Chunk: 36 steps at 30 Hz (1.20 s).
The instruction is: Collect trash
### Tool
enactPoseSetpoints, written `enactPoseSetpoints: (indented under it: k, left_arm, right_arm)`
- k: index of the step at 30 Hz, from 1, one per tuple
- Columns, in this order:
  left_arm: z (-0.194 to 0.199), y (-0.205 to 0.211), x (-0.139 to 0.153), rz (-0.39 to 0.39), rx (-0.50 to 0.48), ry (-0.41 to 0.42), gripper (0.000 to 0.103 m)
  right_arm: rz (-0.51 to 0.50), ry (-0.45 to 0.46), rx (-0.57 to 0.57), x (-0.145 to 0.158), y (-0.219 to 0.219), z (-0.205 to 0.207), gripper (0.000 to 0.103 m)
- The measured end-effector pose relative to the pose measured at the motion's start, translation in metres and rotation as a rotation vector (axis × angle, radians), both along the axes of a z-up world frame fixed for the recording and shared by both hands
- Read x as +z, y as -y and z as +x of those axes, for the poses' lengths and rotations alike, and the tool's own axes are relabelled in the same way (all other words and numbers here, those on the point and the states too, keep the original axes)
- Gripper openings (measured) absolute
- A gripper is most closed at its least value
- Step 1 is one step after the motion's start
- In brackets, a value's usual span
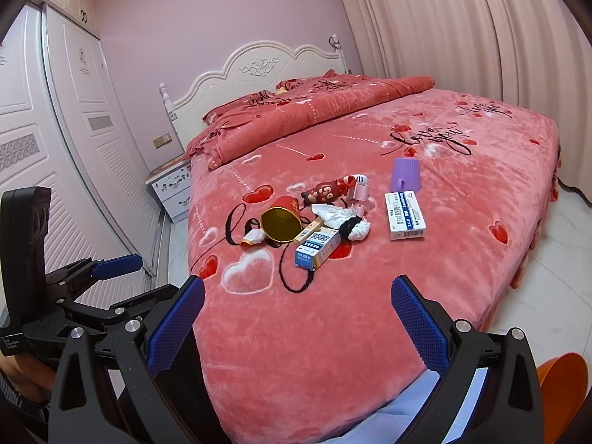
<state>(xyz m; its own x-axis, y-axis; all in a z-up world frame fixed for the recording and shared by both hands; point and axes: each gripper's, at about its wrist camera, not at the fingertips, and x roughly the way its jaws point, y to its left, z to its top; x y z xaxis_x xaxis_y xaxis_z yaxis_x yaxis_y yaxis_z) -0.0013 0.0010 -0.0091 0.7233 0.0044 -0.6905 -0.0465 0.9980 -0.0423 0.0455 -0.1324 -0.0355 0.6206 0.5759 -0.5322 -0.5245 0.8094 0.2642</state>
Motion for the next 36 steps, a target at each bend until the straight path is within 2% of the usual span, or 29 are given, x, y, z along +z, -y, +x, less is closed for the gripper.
enactPoseSetpoints:
  k: [36]
  left_arm:
    - [-0.0033, -0.0005, -0.0109, 0.008, -0.002, -0.022, 0.097]
  right_arm:
    - [0.002, -0.017, 0.002, -0.0056, 0.0008, 0.0009, 0.098]
